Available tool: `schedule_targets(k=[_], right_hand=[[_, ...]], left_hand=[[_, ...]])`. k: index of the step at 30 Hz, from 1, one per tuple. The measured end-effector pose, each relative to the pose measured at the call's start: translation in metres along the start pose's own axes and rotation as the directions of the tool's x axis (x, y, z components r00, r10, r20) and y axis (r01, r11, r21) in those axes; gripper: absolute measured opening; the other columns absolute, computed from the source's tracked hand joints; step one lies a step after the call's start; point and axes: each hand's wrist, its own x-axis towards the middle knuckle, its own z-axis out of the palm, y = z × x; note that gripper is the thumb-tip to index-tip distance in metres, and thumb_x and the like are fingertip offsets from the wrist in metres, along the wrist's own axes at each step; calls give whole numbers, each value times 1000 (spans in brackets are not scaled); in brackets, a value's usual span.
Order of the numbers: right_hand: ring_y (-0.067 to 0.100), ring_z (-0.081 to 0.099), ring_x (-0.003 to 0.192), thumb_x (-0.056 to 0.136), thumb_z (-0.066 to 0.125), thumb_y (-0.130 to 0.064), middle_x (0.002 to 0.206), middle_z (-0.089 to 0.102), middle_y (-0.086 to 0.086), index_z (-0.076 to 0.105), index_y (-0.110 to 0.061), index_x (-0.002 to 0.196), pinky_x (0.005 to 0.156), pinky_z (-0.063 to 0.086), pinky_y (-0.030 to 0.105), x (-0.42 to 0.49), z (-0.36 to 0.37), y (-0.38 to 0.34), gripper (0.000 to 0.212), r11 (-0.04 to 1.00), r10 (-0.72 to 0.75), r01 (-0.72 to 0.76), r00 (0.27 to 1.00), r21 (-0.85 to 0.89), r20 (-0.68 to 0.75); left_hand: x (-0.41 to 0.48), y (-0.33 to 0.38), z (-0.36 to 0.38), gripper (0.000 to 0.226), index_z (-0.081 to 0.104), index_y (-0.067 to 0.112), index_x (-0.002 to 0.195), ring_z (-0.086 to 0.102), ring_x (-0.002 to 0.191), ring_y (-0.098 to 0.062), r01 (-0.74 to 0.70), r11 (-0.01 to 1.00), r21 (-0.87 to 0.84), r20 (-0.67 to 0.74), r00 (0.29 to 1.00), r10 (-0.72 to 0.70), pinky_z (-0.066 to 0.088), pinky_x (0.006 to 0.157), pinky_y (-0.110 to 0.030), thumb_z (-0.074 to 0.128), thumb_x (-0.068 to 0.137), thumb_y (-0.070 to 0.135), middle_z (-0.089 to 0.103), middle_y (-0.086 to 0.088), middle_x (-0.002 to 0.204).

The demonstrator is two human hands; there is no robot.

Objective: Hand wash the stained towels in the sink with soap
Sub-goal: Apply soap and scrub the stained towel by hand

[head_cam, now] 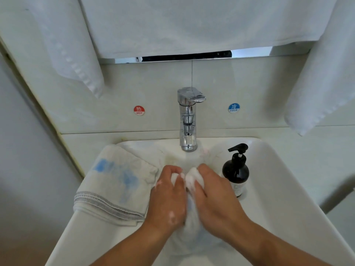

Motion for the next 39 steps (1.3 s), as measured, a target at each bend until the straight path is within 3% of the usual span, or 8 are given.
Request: schedule_targets(k=[5, 10, 16, 21, 24, 28, 33, 39], right_hand=[[19, 56, 74, 102, 48, -24, 81, 59, 1, 42, -25, 81, 63, 40, 33, 22, -15, 13, 22, 985, 174, -174, 980, 16, -93], [13, 51, 73, 102, 46, -27, 81, 55, -4, 34, -31, 77, 61, 38, 25, 0, -7, 4, 29, 997, 41, -36, 996, -65, 76], [19, 57, 73, 101, 49, -21, 77, 57, -1, 40, -26, 78, 63, 38, 31, 23, -15, 10, 25, 987, 161, -157, 980, 47, -117], [16, 53, 75, 103, 43, -24, 84, 56, -2, 32, -30, 77, 60, 39, 21, -2, -8, 5, 29, 989, 105, -93, 989, -117, 101], [14, 47, 67, 101, 49, -21, 73, 50, -6, 32, -31, 75, 59, 38, 26, -1, -4, -4, 33, 1000, 10, -10, 1000, -8, -5], [24, 56, 72, 102, 47, -21, 76, 57, 3, 39, -25, 78, 60, 39, 31, 23, -14, 10, 25, 984, 174, -169, 972, 48, -155], [21, 52, 77, 101, 42, -23, 85, 57, 1, 33, -28, 80, 63, 37, 29, -3, -4, 7, 24, 985, 90, -69, 988, -160, 127], [21, 52, 73, 103, 47, -22, 76, 53, -2, 43, -21, 87, 60, 28, 32, 20, -10, 6, 16, 991, 133, -136, 980, -5, -148]], left_hand=[[-10, 10, 2, 15, 58, 40, 104, 65, 93, -1, -159, 976, -151, 75, 982, 171, 50, 79, -20, 45, 97, 42, 68, 17, 97], [2, 7, 2, 11, 56, 36, 105, 59, 92, 2, -26, 999, -22, -36, 999, 25, 39, 71, -11, 48, 103, 28, 65, 15, 97], [-7, 6, 0, 15, 58, 38, 105, 65, 93, -3, -169, 979, -112, 123, 976, 182, 51, 81, -21, 44, 98, 39, 69, 18, 96], [-1, 8, 1, 11, 57, 34, 104, 61, 83, 3, -126, 991, -48, -61, 991, 123, 41, 69, -8, 50, 103, 26, 66, 13, 88], [-5, 0, -1, 12, 52, 34, 104, 59, 77, 4, -113, 990, 90, 13, 994, 112, 41, 66, -11, 40, 105, 31, 64, 13, 84], [-11, 11, 0, 19, 57, 35, 104, 64, 87, 0, -225, 971, -83, 91, 968, 232, 48, 75, -18, 41, 96, 43, 67, 19, 95], [5, 8, -1, 10, 57, 34, 104, 60, 86, -3, -36, 996, -83, -48, 998, 32, 42, 72, -20, 51, 103, 26, 65, 14, 88], [-11, 2, 0, 23, 55, 32, 106, 63, 81, -5, -218, 975, 39, 96, 972, 214, 47, 72, -22, 37, 97, 43, 68, 12, 86]])
